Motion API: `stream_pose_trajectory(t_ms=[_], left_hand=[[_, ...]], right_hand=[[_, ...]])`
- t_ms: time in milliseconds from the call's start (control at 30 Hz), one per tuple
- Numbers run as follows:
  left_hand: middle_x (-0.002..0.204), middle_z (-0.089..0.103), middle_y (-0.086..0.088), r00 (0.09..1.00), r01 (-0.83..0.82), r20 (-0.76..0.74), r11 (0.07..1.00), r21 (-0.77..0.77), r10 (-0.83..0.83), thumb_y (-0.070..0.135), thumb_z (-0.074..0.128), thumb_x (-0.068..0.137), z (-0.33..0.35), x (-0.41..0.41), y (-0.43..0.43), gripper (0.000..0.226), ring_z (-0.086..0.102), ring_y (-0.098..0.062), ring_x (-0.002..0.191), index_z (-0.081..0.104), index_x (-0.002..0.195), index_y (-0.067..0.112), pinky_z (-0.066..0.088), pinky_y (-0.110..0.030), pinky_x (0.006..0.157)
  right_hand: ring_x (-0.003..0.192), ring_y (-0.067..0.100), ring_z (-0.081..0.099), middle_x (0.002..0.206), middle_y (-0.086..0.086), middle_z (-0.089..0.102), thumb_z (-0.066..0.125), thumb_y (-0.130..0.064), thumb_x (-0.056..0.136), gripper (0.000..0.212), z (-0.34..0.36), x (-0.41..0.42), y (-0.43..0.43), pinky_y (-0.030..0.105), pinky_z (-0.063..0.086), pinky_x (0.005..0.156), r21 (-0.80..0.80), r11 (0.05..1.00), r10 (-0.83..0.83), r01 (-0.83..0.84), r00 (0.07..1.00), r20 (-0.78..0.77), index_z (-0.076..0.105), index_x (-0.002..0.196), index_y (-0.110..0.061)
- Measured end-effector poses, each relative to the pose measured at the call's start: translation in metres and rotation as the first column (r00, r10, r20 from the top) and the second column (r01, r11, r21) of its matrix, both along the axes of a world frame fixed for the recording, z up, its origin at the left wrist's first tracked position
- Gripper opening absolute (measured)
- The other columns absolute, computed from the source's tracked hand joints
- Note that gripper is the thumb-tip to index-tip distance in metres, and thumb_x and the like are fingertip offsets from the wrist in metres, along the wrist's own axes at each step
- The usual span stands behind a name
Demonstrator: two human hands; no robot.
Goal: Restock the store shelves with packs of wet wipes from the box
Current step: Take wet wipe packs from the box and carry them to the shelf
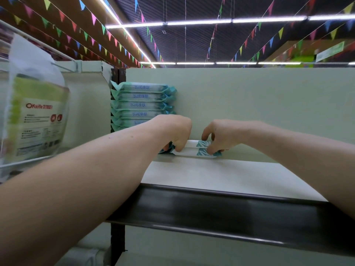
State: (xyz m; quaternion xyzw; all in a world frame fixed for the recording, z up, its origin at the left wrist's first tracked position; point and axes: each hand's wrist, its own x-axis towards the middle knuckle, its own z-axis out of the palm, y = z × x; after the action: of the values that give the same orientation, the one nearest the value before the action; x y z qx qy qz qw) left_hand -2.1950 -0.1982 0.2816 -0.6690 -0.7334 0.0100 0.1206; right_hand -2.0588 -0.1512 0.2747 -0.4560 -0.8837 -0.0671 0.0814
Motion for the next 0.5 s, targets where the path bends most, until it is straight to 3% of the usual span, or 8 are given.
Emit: stream_pose_trajectory(t_ms=[167,300,400,500], left_hand=[[0.066,0.061,-0.01,1.0,-0.011,0.009,1.0,-0.007,0.011,0.003,0.064,0.08,-0.001,0.003,-0.005,0.028,0.073,-0.029,0.074,0.064,0.107,0.004,0.06,-0.04,0.068],[0.086,0.066,-0.012,0.999,-0.027,0.025,1.0,0.005,0.027,0.005,0.064,0.083,0.004,0.01,-0.015,0.048,0.072,-0.027,0.079,0.053,0.13,0.004,0.059,-0.036,0.069],[0.099,0.067,-0.013,0.999,-0.025,0.049,1.0,0.015,0.024,0.007,0.063,0.085,0.006,0.017,-0.023,0.056,0.072,-0.026,0.083,0.044,0.138,0.007,0.059,-0.04,0.077],[0.091,0.061,-0.009,0.998,-0.016,0.058,0.999,0.032,0.014,0.009,0.063,0.086,0.007,0.025,-0.032,0.058,0.072,-0.025,0.083,0.042,0.14,0.01,0.059,-0.039,0.078]], right_hand=[[0.083,0.024,0.068,0.093,0.003,0.07,0.069,-0.036,0.077,0.042,0.001,-0.001,-0.01,0.03,0.057,0.076,0.044,0.998,-0.046,0.043,0.996,0.076,0.062,0.118,-0.028],[0.094,0.02,0.052,0.095,-0.004,0.052,0.069,-0.042,0.081,0.055,0.008,-0.002,-0.032,0.038,0.049,0.093,0.145,0.988,-0.072,0.049,0.984,0.161,0.053,0.132,-0.029],[0.103,0.021,0.053,0.105,-0.002,0.055,0.067,-0.042,0.083,0.057,0.01,0.001,-0.044,0.038,0.047,0.096,0.147,0.988,-0.067,0.042,0.983,0.173,0.05,0.136,-0.027],[0.106,0.022,0.054,0.118,0.0,0.058,0.065,-0.04,0.086,0.054,0.01,0.006,-0.055,0.034,0.047,0.094,0.134,0.99,-0.058,0.037,0.986,0.159,0.05,0.135,-0.025]])
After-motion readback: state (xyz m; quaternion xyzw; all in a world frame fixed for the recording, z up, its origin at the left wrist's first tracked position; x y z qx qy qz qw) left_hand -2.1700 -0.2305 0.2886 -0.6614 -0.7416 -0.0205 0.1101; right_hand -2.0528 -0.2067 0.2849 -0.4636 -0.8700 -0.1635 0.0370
